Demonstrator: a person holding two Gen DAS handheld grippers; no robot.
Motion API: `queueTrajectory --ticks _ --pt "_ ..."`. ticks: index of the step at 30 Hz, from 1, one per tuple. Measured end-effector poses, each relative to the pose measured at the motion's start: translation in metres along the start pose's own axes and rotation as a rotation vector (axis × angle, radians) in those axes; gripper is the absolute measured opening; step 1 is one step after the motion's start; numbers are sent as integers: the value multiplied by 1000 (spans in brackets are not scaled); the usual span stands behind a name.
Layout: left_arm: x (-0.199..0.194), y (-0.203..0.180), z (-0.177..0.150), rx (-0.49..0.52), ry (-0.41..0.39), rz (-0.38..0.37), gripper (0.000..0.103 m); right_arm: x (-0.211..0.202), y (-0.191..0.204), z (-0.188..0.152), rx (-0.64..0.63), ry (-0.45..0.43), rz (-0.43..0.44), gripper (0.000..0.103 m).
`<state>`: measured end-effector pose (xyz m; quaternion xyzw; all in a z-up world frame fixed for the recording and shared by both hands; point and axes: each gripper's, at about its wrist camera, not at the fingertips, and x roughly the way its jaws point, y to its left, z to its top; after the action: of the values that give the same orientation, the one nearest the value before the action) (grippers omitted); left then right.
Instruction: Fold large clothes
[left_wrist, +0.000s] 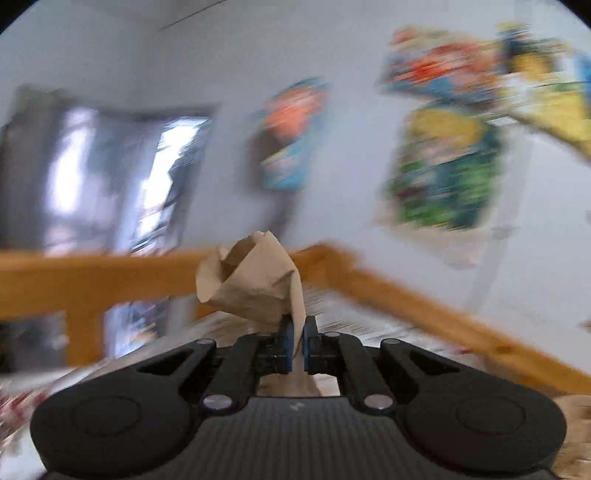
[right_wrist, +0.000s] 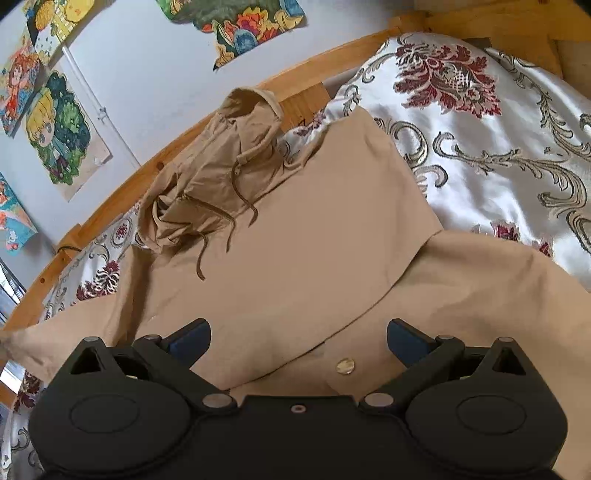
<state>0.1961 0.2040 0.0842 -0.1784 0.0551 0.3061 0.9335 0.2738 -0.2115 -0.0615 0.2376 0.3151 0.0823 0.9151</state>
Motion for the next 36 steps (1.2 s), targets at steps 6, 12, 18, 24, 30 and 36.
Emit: queueTrajectory --ticks 6,12,18,24,30,36 --pt "-56 -105 6 233 -45 -479 4 -8 -12 7 37 -41 -9 101" --pt "-80 -189 -61 428 67 -788 4 -18 -38 18 93 -113 -46 101" --pt "-76 -220 -148 446 280 -901 5 -24 -74 24 205 -158 -56 101" --pt "-78 -205 -196 417 576 -1017 62 -23 -89 23 249 -161 -39 101" --pt "-69 -154 -175 387 526 -938 87 -15 -75 17 206 -125 -3 101" --pt "-30 -112 -147 387 471 -646 95 14 -50 0 95 14 -9 85"
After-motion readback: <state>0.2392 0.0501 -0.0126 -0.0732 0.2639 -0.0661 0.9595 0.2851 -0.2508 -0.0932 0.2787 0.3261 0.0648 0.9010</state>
